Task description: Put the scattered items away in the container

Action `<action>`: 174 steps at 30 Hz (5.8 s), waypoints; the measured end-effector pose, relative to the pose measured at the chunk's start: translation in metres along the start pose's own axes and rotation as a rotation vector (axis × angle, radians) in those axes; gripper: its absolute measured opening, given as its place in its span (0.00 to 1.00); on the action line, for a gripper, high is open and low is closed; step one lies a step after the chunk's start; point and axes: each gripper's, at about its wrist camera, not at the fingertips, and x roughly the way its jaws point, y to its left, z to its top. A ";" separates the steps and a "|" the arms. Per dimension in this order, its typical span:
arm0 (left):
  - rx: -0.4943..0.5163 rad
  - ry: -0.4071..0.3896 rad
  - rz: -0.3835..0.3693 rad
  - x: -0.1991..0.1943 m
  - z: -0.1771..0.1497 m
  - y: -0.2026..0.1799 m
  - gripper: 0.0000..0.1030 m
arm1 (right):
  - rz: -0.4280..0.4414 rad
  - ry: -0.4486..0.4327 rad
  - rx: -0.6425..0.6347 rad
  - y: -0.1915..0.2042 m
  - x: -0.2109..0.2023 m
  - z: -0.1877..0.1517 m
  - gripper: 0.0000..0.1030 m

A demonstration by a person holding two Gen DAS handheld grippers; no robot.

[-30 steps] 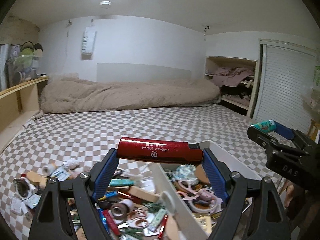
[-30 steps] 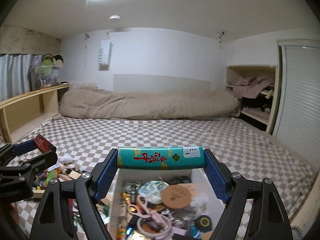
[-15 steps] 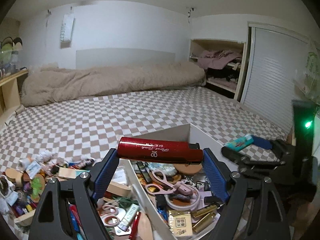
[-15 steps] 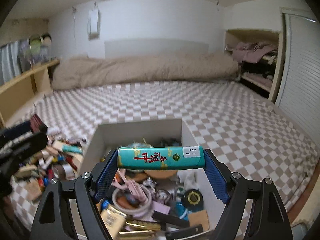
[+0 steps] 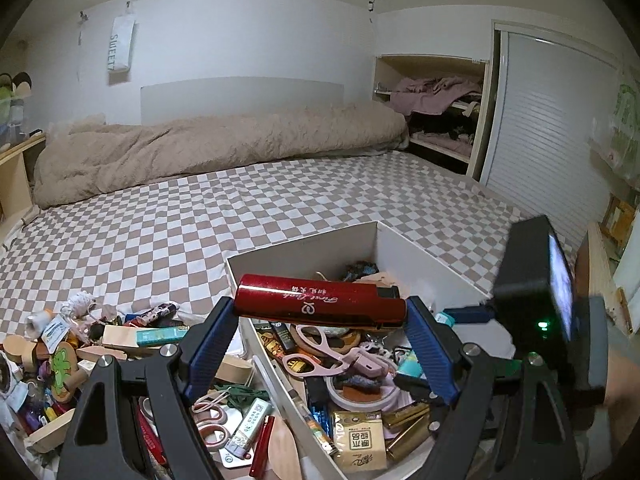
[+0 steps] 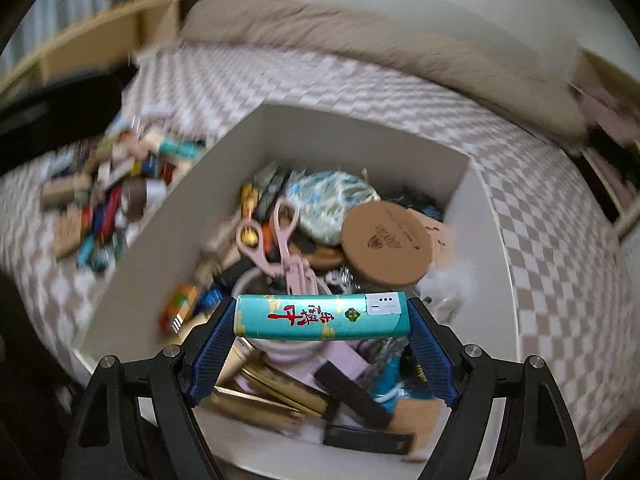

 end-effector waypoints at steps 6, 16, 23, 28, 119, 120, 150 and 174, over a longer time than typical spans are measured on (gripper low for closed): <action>-0.017 0.019 -0.005 0.009 -0.006 0.002 0.82 | 0.053 0.127 -0.185 -0.008 0.013 0.013 0.81; -0.025 0.076 -0.016 0.031 -0.022 0.007 0.82 | 0.059 0.262 -0.475 0.003 0.041 0.015 0.81; -0.027 0.089 -0.028 0.037 -0.024 0.011 0.82 | -0.033 0.317 -0.530 -0.009 0.058 0.010 1.00; -0.002 0.110 -0.052 0.041 -0.026 0.008 0.82 | -0.006 0.279 -0.477 -0.020 0.044 0.005 1.00; -0.145 0.184 -0.087 -0.018 -0.028 0.019 1.00 | -0.077 -0.319 0.353 -0.015 -0.108 -0.010 1.00; -0.143 0.179 -0.082 -0.021 -0.029 0.021 1.00 | -0.084 -0.325 0.357 -0.013 -0.109 -0.012 1.00; -0.015 0.098 -0.060 -0.079 -0.067 0.043 1.00 | -0.149 -0.333 0.322 0.054 -0.114 -0.056 1.00; -0.045 0.085 -0.062 -0.091 -0.079 0.051 1.00 | -0.163 -0.337 0.315 0.072 -0.120 -0.065 1.00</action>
